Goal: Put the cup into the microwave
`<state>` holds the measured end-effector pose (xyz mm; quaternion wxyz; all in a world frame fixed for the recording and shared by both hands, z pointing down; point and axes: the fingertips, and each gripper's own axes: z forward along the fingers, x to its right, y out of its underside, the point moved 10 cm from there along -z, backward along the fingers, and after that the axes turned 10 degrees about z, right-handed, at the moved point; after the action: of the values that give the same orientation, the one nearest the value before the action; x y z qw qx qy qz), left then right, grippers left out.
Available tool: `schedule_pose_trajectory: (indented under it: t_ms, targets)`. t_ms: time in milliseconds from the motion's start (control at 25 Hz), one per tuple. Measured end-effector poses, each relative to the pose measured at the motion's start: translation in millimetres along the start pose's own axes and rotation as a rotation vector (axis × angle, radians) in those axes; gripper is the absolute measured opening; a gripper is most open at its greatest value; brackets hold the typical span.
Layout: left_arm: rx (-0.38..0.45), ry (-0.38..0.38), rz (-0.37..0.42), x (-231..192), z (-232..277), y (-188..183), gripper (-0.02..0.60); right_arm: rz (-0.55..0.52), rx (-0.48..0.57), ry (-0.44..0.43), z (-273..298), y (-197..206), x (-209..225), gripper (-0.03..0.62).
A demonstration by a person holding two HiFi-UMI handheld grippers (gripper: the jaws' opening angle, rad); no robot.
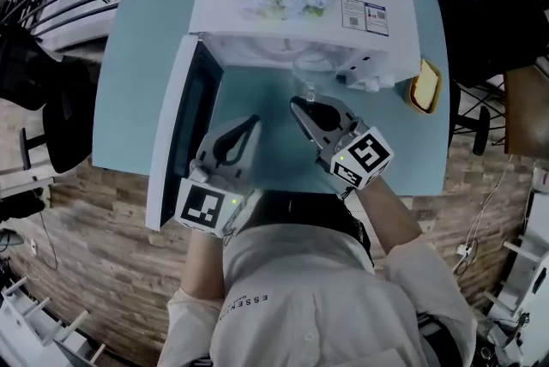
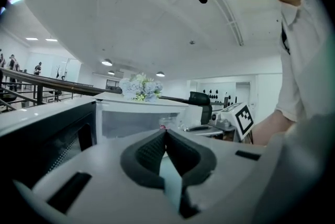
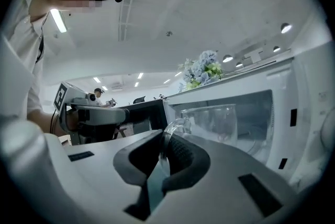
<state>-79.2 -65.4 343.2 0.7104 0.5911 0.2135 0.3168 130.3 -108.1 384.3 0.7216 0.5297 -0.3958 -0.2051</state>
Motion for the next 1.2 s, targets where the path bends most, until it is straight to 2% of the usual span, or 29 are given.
schedule_pose_trajectory:
  t_ms: [200,520,1000,1200]
  targets:
    - [-0.028,-0.025,-0.043,-10.5,15.4,8.4,0.002,-0.017,-0.022,-0.022,26.6,5.3,26.3,0.023]
    - [-0.055,-0.036,-0.054,-16.4,37.6,23.6,0.002,-0.036,-0.044,-0.04,57.0,16.0,58.4,0.023]
    - [-0.097,-0.056,-0.042,-25.9,52.1,31.4,0.002,-0.064,-0.048,-0.084,73.6,24.9,76.8,0.023]
    - [-0.138,-0.073,-0.045,-24.9,58.5,37.9,0.002,-0.116,-0.041,-0.085,74.9,26.7,80.4,0.025]
